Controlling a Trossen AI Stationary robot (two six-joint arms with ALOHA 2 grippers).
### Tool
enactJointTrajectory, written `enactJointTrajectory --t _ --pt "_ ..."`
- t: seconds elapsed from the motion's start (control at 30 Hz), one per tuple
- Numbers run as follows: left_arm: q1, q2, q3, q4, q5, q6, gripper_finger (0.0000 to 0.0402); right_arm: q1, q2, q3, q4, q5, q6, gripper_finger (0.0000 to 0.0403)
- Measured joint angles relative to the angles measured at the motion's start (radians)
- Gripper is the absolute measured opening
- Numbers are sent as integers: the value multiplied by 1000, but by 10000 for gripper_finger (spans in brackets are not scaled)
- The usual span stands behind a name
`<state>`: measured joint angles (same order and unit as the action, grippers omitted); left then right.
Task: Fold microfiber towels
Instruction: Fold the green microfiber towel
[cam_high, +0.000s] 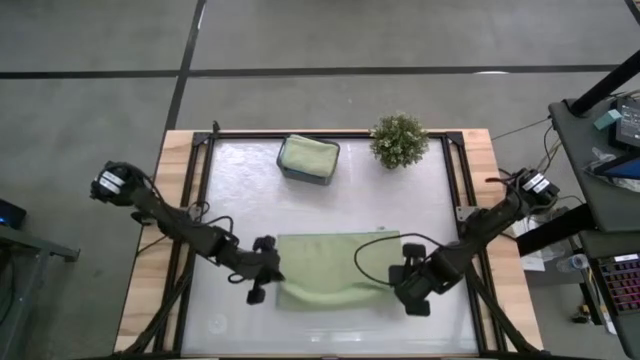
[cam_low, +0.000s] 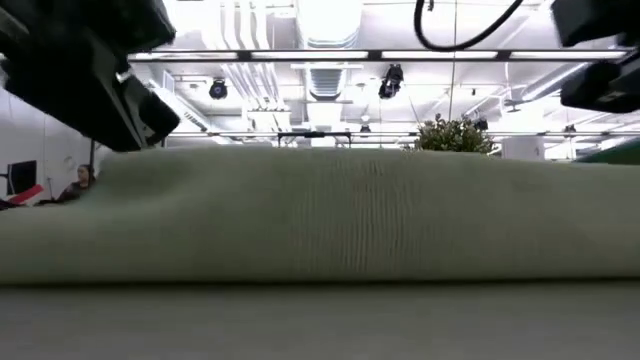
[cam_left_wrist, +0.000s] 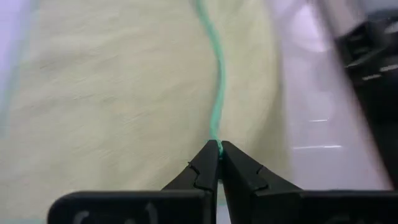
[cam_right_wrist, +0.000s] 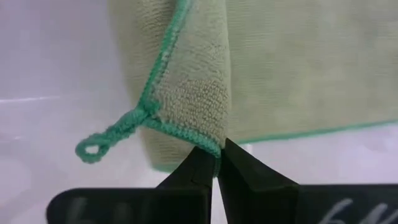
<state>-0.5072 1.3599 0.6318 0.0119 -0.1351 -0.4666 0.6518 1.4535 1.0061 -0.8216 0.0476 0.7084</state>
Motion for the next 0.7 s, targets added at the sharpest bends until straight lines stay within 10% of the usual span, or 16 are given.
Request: enactJointTrajectory --t 0.7 --pt "123 -6 -4 -272 -297 6 0 -202 -1 -57 -138 133 -16 8"
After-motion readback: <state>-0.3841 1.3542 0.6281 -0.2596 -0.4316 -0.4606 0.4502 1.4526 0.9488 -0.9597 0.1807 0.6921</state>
